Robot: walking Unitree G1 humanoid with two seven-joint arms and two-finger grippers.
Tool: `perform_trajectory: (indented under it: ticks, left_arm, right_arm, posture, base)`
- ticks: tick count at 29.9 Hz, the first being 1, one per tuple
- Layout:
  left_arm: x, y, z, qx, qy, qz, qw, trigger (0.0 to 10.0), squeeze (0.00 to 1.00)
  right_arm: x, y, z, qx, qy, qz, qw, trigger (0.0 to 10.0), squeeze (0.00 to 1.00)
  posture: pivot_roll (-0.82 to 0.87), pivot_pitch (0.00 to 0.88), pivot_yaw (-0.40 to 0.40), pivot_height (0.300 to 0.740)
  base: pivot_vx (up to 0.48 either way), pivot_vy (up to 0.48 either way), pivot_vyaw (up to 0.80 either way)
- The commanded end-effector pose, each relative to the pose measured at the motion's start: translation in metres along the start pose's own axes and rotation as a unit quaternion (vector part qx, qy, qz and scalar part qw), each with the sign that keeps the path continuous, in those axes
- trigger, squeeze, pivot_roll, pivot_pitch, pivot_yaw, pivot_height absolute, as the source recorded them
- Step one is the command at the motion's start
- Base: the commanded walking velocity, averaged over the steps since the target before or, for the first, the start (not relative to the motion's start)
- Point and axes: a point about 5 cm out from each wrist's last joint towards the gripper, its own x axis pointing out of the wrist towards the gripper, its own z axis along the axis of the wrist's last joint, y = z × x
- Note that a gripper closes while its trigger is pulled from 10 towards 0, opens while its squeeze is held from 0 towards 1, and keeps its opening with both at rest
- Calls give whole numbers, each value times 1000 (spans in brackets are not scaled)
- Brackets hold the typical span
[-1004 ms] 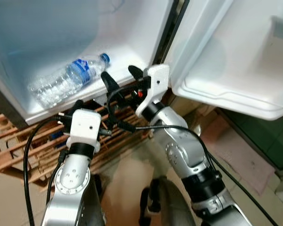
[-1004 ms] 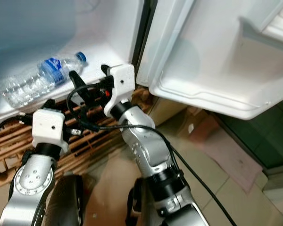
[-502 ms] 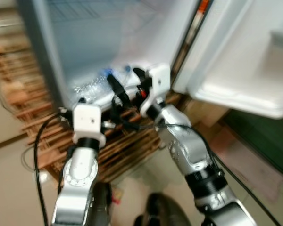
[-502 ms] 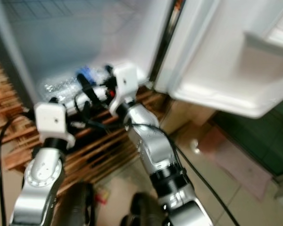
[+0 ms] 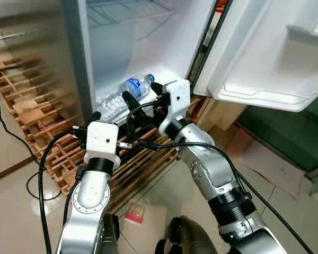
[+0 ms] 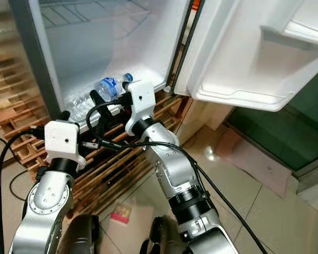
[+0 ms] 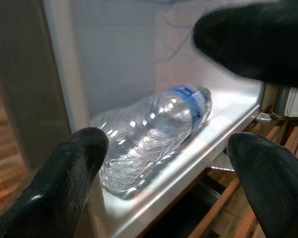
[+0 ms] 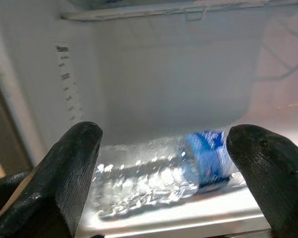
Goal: Restocking fridge
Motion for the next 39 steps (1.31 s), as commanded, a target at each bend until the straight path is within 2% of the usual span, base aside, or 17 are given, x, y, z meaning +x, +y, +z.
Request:
perform_trajectory:
  ticks: [1, 4, 5, 8, 11, 17, 21, 23, 31, 32, 36, 38, 39]
  left_arm:
    - [-3, -9, 4, 8, -3, -29, 1000, 10000, 0]
    - [-13, -7, 3, 25, 7, -58, 998, 10000, 0]
    - [-20, -2, 0, 33, 14, -61, 997, 10000, 0]
    - [-35, 12, -5, 41, 31, -48, 998, 10000, 0]
    - [-54, 31, -6, 55, 35, -8, 998, 10000, 0]
    - [-55, 38, -3, 57, 29, 14, 998, 10000, 0]
    - [-55, 43, -1, 60, 26, 18, 998, 10000, 0]
    - [-53, 46, 1, 63, 22, 21, 998, 10000, 0]
    - [-51, 45, 5, 62, 18, 17, 998, 10000, 0]
    - [-53, 47, 8, 63, 17, 13, 998, 10000, 0]
    - [-61, 49, 13, 67, 22, 8, 997, 10000, 0]
    - [-67, 52, 16, 70, 28, 7, 997, 10000, 0]
    - [-71, 54, 16, 72, 36, 6, 997, 10000, 0]
  right_arm:
    - [-5, -5, -4, 3, 10, -9, 1000, 10000, 0]
    - [-5, -5, -5, 3, 14, -10, 1000, 10000, 0]
    - [-6, -4, -6, 3, 16, -9, 1000, 10000, 0]
    - [-6, -5, -9, 5, 26, -9, 1000, 10000, 0]
    - [-4, -13, -18, 8, 48, -15, 999, 10000, 0]
    - [3, -17, -22, 14, 65, -2, 998, 10000, 0]
    - [15, -6, -24, 55, 83, 39, 994, 10000, 0]
    - [23, -2, -21, 56, 81, 46, 994, 10000, 0]
    - [35, 5, -23, 55, 87, 62, 993, 10000, 0]
    - [43, 10, -22, 57, 88, 70, 992, 10000, 0]
    - [53, 20, -18, 54, 78, 85, 992, 10000, 0]
    - [60, 31, -13, 47, 67, 101, 991, 10000, 0]
    - [69, 43, -7, 41, 58, 120, 990, 10000, 0]
  posture:
    - [168, 115, -163, 660]
    - [165, 115, -162, 660]
    - [169, 116, -160, 660]
    - [173, 115, -159, 660]
    - [202, 108, -170, 660]
    - [228, 101, -175, 660]
    - [243, 105, -171, 660]
    - [249, 113, -167, 660]
    - [258, 134, -159, 660]
    - [273, 159, -146, 660]
    - [294, 188, -129, 660]
    - [307, 209, -114, 660]
    - [313, 220, -105, 660]
  base:
    - [0, 0, 0]
    - [0, 0, 0]
    - [0, 0, 0]
    - [0, 0, 0]
    - [0, 0, 0]
    - [0, 0, 0]
    - [0, 0, 0]
    - [0, 0, 0]
    - [0, 0, 0]
    - [0, 0, 0]
    - [0, 0, 0]
    - [0, 0, 0]
    - [0, 0, 0]
